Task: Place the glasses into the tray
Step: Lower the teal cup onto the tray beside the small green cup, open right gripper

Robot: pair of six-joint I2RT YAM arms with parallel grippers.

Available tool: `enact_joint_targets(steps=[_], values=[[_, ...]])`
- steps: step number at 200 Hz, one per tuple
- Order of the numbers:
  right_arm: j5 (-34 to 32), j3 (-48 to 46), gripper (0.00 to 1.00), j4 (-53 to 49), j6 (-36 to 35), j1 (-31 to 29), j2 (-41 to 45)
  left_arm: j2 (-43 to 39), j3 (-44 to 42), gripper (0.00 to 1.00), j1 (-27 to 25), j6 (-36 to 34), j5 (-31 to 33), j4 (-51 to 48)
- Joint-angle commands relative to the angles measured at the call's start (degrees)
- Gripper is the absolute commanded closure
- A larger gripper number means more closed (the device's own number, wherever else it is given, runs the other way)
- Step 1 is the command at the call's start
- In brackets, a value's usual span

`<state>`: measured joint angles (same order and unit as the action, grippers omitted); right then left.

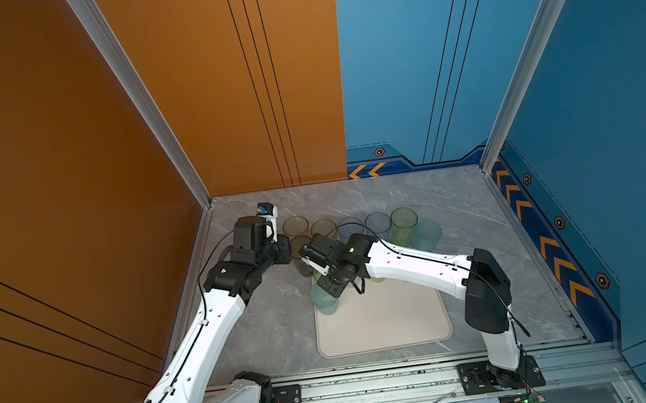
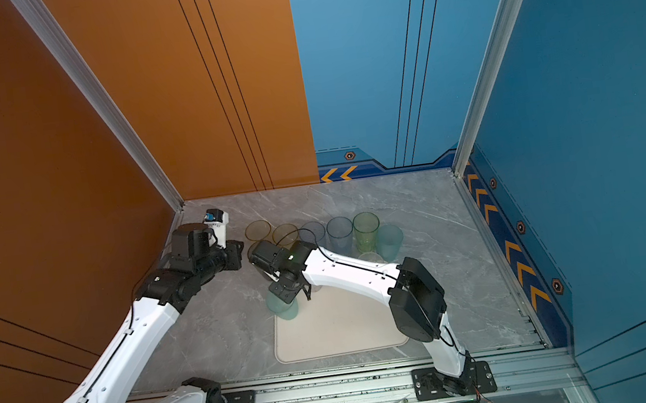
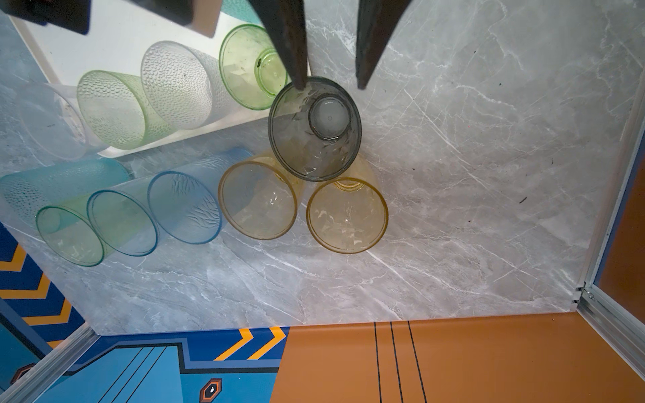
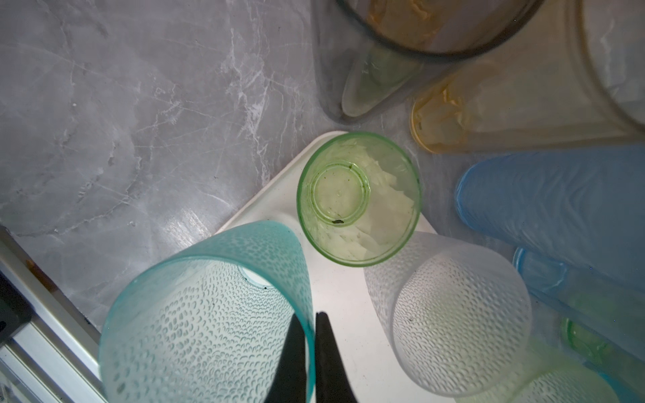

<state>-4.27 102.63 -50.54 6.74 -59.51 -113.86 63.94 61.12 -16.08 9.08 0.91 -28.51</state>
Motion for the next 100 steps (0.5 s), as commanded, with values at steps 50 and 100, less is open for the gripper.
enact_joint_targets(steps=[50, 100], values=[[2.0, 2.6, 1.00, -0.7, -1.1, 0.5, -2.1, 1.1, -0.4, 0.74, 0.7, -0.2, -1.2, -0.8], [2.6, 2.9, 1.00, -0.9, -1.0, 0.9, -3.2, 1.6, -0.4, 0.74, 0.9, -0.3, -1.3, -0.9]])
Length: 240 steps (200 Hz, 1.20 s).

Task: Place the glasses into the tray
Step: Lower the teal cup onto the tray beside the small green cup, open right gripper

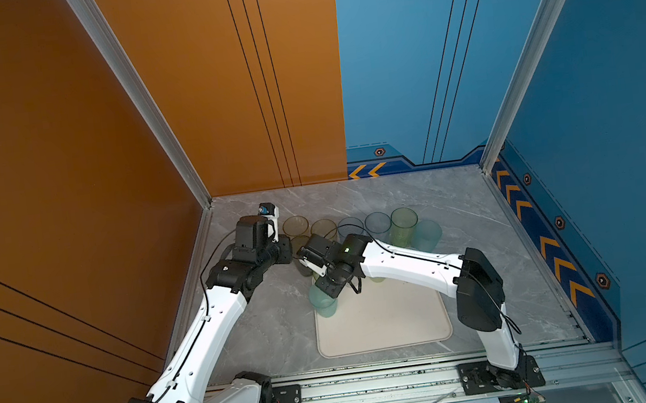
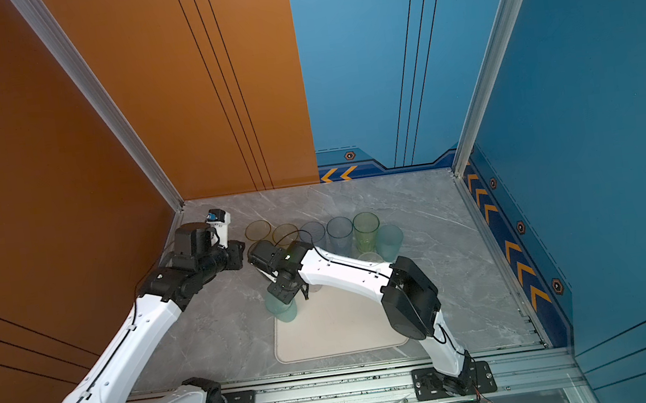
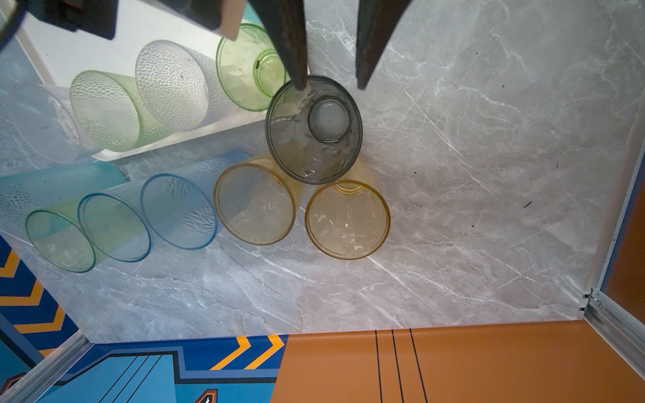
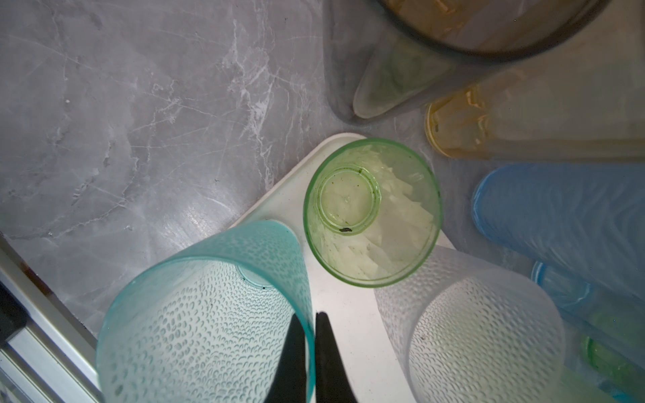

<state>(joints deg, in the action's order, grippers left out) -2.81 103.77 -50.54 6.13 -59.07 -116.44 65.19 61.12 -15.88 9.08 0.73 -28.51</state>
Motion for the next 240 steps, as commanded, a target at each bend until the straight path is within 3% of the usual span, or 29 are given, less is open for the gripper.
enact_joint_targets(steps=[1, 62, 117, 240], values=[[1.1, 1.8, 1.00, -0.9, -0.4, 0.5, -0.6, 0.4, -0.4, 0.74, 0.7, -0.3, -1.2, -0.9], [1.8, 1.8, 0.95, -0.9, -0.4, 0.8, -1.1, 0.4, -0.4, 0.74, 0.8, -0.3, -1.4, -0.8], [2.3, 2.0, 0.83, -0.9, -0.2, 1.0, -0.7, 0.3, -0.5, 0.74, 0.8, -0.3, -1.4, -0.9], [1.4, 3.0, 0.74, -0.7, -0.2, 1.1, 1.2, -0.2, -0.7, 0.74, 0.7, -0.5, -0.7, -0.9]])
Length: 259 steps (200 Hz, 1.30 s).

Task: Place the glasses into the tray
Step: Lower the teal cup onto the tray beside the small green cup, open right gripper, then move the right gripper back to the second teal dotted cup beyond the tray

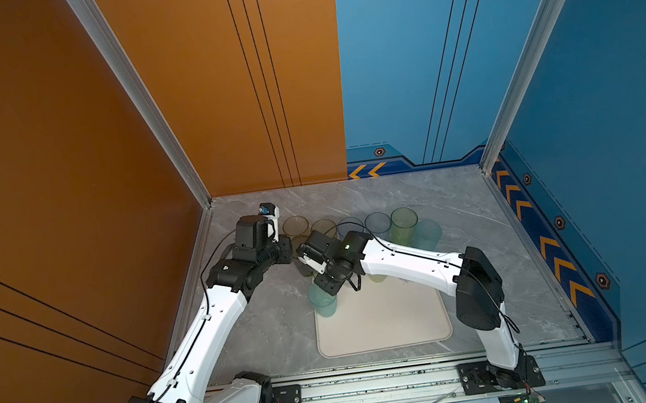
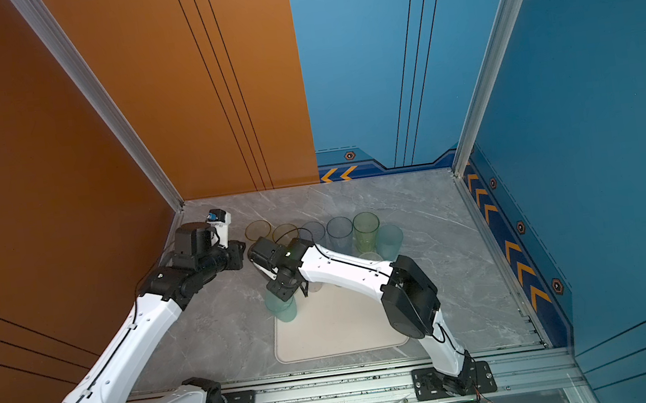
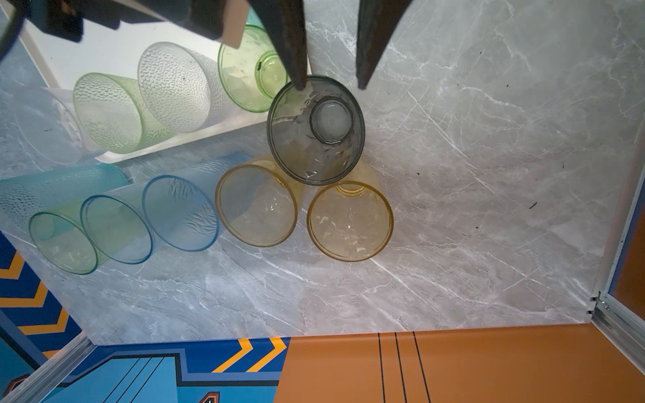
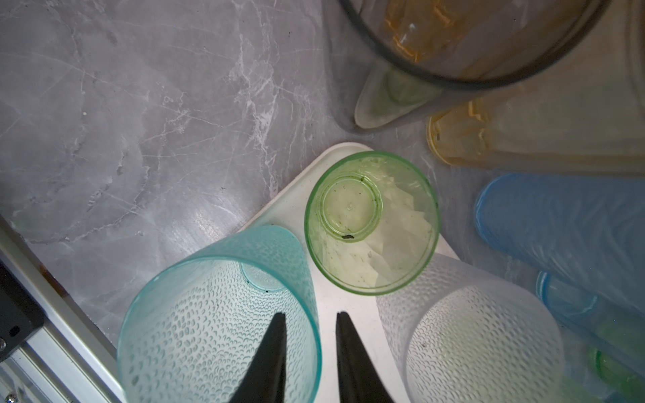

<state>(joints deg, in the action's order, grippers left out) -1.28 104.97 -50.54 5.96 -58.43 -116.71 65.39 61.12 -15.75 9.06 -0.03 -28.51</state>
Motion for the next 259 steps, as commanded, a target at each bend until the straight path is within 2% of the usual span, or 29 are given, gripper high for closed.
enact_joint_targets(steps=[1, 92, 149, 200, 259], values=[[-0.2, 1.8, 0.74, -0.7, 0.0, 0.5, 1.5, -0.3, -0.7, 0.74, 0.5, -0.4, 0.0, -0.9], [0.4, -1.7, 0.71, 3.4, 2.1, 4.1, 9.2, 0.2, 0.4, 0.75, -0.8, -1.2, 1.6, -1.9], [-1.7, -10.6, 0.71, 5.9, 4.7, 8.9, 17.6, 0.8, 1.7, 0.75, -2.3, -1.5, 2.9, -2.5], [-4.5, -23.0, 0.73, 8.7, 9.8, 17.8, 31.0, 1.6, 2.0, 0.75, -2.9, -1.7, 3.3, -2.4], [-5.8, -33.4, 0.78, 7.9, 13.5, 33.0, 43.2, 2.0, 2.3, 0.75, -3.2, -2.0, 3.9, -2.5]])
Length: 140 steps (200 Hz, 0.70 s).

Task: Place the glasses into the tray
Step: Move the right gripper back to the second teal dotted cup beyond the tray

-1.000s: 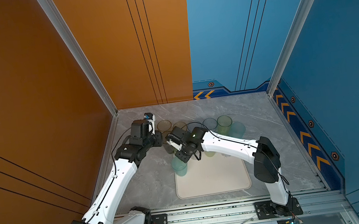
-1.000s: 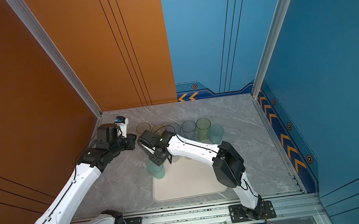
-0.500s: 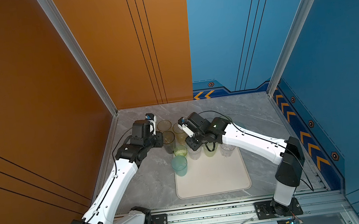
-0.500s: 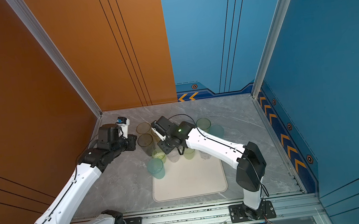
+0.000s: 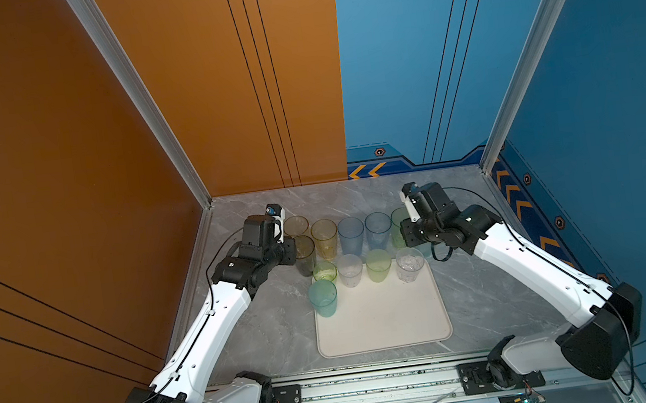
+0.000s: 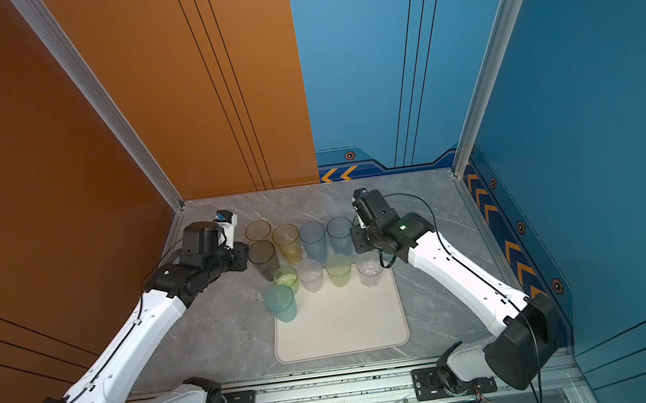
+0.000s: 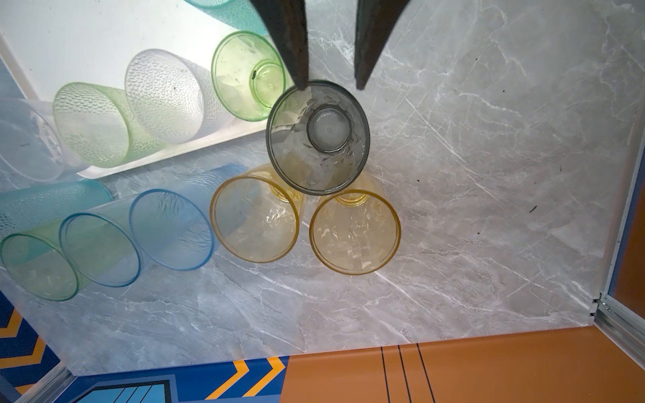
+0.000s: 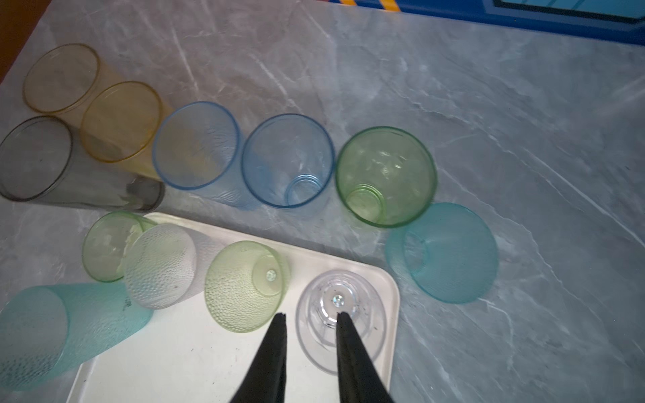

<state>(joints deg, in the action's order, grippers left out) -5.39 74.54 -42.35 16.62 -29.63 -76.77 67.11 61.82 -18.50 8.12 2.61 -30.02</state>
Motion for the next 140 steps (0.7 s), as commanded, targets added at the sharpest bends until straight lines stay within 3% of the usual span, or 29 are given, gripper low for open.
enact_joint_targets(steps=[1, 76, 140], values=[[-1.7, -3.1, 0.78, -0.4, 2.9, 4.5, 3.4, 0.3, 1.6, 0.75, -0.5, -1.1, 1.3, -1.0], [1.7, -5.4, 0.83, -3.9, 1.5, 22.2, 2.6, 2.5, 0.8, 0.75, 0.1, -1.4, 2.2, -0.9], [7.0, -2.1, 0.84, -2.7, -0.2, 25.2, -7.0, 3.3, 0.7, 0.75, 0.7, -1.2, 1.3, -0.9]])
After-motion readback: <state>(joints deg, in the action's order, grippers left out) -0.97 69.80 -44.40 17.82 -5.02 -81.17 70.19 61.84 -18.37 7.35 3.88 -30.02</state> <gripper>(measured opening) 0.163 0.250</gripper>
